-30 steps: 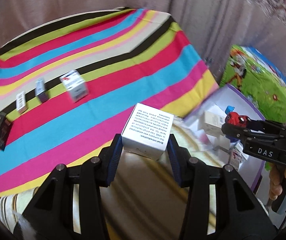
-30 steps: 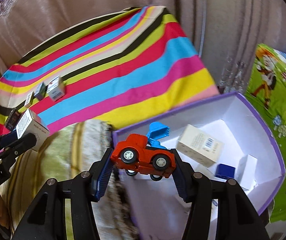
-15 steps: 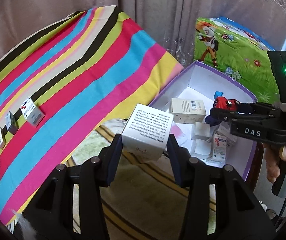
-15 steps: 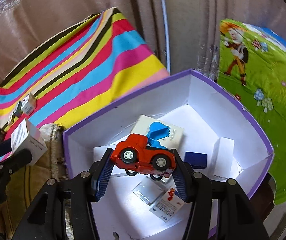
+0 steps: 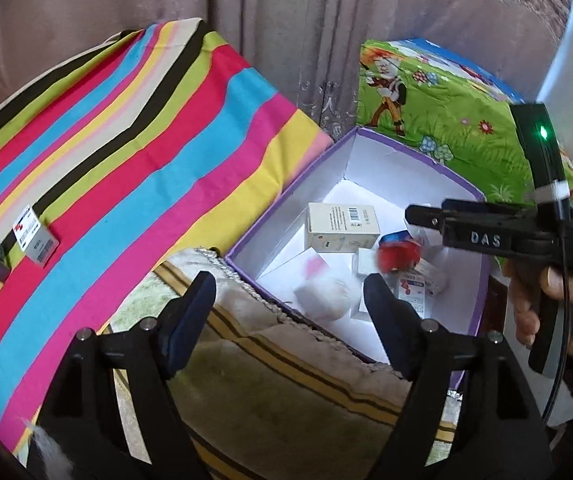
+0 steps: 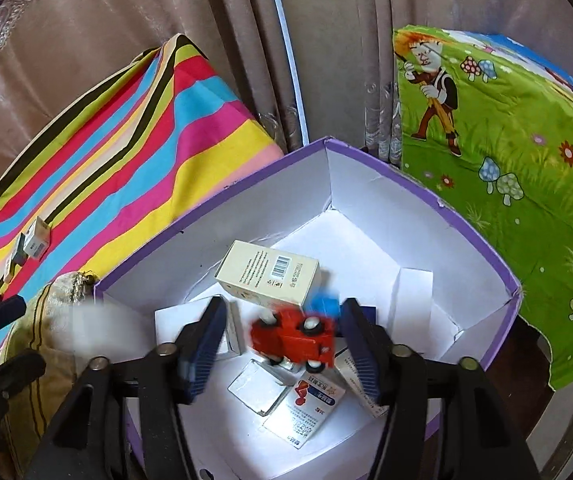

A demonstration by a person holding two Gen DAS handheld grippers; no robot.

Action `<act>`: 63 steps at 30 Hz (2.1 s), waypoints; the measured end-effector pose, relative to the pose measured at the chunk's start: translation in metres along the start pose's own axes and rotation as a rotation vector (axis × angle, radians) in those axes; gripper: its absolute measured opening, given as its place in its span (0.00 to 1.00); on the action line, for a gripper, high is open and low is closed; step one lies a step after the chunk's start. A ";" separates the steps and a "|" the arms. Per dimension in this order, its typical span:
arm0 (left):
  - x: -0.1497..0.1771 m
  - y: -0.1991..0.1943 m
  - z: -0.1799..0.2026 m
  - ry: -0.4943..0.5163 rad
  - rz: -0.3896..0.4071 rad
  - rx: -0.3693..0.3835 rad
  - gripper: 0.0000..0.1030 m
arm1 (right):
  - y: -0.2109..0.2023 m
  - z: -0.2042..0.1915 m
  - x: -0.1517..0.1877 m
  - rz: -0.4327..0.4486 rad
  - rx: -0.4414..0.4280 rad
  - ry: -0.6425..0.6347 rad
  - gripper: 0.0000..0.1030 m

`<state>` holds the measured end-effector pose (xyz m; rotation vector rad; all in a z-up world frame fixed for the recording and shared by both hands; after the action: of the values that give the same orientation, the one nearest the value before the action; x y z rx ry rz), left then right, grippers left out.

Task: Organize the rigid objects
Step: 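Open both tools to drop the car and cube box into the storage box, then withdraw both open tools from the storage box toward the cloth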

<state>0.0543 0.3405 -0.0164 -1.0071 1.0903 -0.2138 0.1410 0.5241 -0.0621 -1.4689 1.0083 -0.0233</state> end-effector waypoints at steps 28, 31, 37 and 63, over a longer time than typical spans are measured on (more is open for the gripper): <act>0.050 -0.065 -0.137 -0.487 0.150 -0.176 0.77 | -0.009 -0.123 0.026 -0.050 -0.169 -0.242 0.67; 0.061 -0.073 -0.154 -0.547 0.163 -0.199 0.77 | -0.010 -0.138 0.030 -0.055 -0.180 -0.270 0.67; 0.084 -0.093 -0.180 -0.601 0.179 -0.266 0.77 | -0.013 -0.169 0.034 -0.049 -0.203 -0.329 0.67; 0.152 -0.128 -0.247 -0.781 0.152 -0.332 0.77 | 0.007 -0.249 0.033 -0.056 -0.230 -0.460 0.67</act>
<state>-0.0322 0.0363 -0.0370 -1.1510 0.4791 0.4712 0.0164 0.3082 -0.0330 -1.6132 0.6074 0.3853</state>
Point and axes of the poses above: each gripper's, at about its wrist camera, not at the fingertips, and y roughly the way its jaws point, z to its right, x to its underside, the point moved 6 cm from there along y, roughly the way its jaws point, and after that the axes turned 2 degrees about y, right-handed, at the moved point
